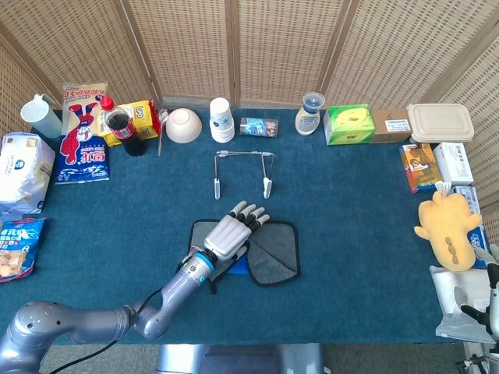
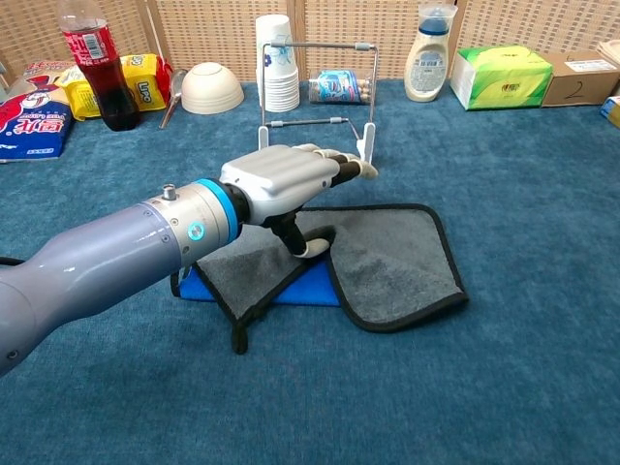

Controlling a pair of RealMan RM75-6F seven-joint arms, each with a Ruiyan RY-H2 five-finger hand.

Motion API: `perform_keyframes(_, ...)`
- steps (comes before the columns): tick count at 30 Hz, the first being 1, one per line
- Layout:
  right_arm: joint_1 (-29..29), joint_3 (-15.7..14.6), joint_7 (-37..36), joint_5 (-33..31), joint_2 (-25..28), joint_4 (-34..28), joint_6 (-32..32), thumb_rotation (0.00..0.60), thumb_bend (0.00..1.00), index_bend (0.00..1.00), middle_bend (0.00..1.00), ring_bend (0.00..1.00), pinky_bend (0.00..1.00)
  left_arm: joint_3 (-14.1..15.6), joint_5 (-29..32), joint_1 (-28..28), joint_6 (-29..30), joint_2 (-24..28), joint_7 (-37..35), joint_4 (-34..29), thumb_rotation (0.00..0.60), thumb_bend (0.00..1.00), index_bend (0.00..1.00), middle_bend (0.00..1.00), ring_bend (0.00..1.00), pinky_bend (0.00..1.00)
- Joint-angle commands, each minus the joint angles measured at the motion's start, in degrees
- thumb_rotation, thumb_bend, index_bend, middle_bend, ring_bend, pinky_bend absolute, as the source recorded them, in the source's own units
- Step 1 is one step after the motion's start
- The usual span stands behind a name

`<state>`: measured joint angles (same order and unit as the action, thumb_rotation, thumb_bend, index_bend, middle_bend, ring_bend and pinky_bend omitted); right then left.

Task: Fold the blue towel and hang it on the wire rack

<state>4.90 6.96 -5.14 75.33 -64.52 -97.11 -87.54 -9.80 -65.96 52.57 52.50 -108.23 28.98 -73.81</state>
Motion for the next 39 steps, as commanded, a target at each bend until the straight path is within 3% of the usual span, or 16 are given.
perform_keyframes(1,0.0,0.0,0.2,-0.1,0.0,-0.1,0.0,0.6,0.33,0.15,0.07,0.0,0.0,0.2,-1.2,-0.5,0.6,1.0,-1.5,-1.6,0.6,0.12,0.05,0.01,0.0,0.0)
perform_keyframes(10,-1.0,0.1,1.7,0.1,-0.4,-0.8,0.9,0.6,0.33,0.15,0.07,0.0,0.0,2.3,-9.5,-2.8,4.8,5.2,-9.4,-6.5,0.6,0.12,0.11,0.04,0.0,0.0)
perform_keyframes(18,-1.4,0.1,3.1,0.2,-0.7,-1.6,1.0,0.6,0.33,0.15,0.07,0.0,0.0,8.8,-19.3,-4.3,4.4,13.9,-17.6,-12.8,0.6,0.12,0.16,0.04,0.0,0.0)
perform_keyframes(26,-1.7,0.0,3.5,0.5,-0.9,-1.9,1.1,0.6,0.33,0.15,0.07,0.0,0.0,13.4,-24.6,-7.7,8.4,16.7,-18.4,-12.1,0.6,0.12,0.17,0.05,0.0,0.0)
perform_keyframes(39,-2.2,-0.2,3.5,1.2,-0.8,-2.3,1.4,0.6,0.33,0.15,0.07,0.0,0.0,17.6,-26.9,-13.9,12.7,16.6,-18.7,-8.7,0.6,0.12,0.17,0.05,0.0,0.0)
